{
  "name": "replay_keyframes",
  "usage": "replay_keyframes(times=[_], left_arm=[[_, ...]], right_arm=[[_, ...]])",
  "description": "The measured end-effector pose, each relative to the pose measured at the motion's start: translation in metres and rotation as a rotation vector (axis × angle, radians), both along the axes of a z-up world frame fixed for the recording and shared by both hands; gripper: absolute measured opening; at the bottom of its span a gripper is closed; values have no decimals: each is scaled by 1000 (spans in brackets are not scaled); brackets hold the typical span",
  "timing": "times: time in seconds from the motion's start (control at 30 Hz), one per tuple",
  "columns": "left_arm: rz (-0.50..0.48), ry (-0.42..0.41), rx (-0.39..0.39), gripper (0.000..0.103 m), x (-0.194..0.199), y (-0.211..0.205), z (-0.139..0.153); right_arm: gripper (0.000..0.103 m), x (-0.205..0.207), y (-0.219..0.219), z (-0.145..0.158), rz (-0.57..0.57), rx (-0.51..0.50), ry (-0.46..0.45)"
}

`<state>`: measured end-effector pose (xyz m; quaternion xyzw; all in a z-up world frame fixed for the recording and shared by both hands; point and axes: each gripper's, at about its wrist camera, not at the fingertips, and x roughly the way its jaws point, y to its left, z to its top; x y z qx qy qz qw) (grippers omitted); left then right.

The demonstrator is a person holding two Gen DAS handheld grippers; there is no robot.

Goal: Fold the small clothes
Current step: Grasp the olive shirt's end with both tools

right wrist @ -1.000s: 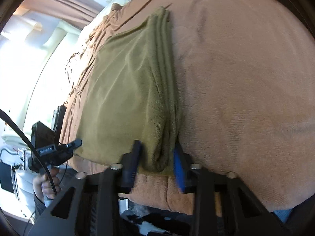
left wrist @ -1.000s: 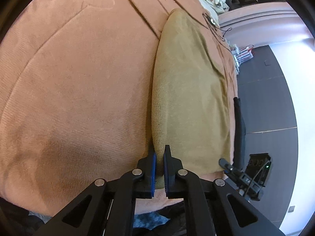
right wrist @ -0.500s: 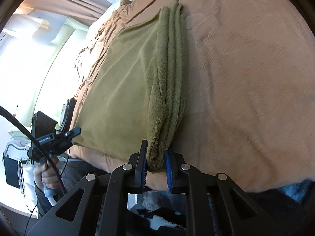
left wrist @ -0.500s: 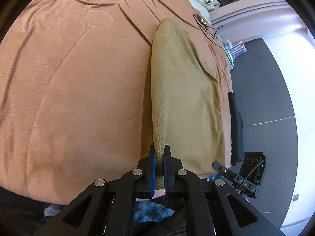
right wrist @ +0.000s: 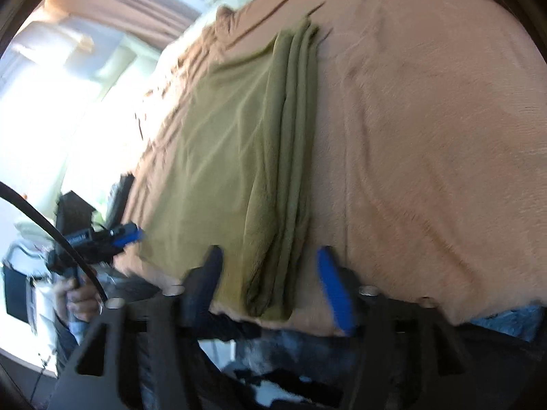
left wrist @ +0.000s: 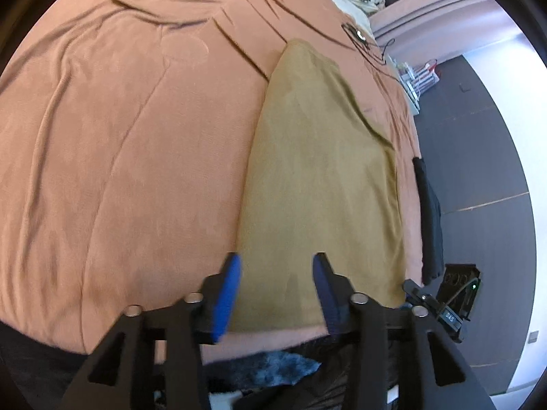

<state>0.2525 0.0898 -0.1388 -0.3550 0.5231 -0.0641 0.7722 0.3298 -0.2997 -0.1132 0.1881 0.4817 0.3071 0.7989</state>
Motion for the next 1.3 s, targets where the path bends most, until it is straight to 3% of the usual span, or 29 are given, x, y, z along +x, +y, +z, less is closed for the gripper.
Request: replay_keyframes(times=[0.87,1.3], left_arm=[[4,-5,-38,48,102,24,-20],[-16,-3,-43,48,163,31,-30]], right_arm=[[62,86,19,-6,8,28,41],[61,143,27,-20,21,142,77]])
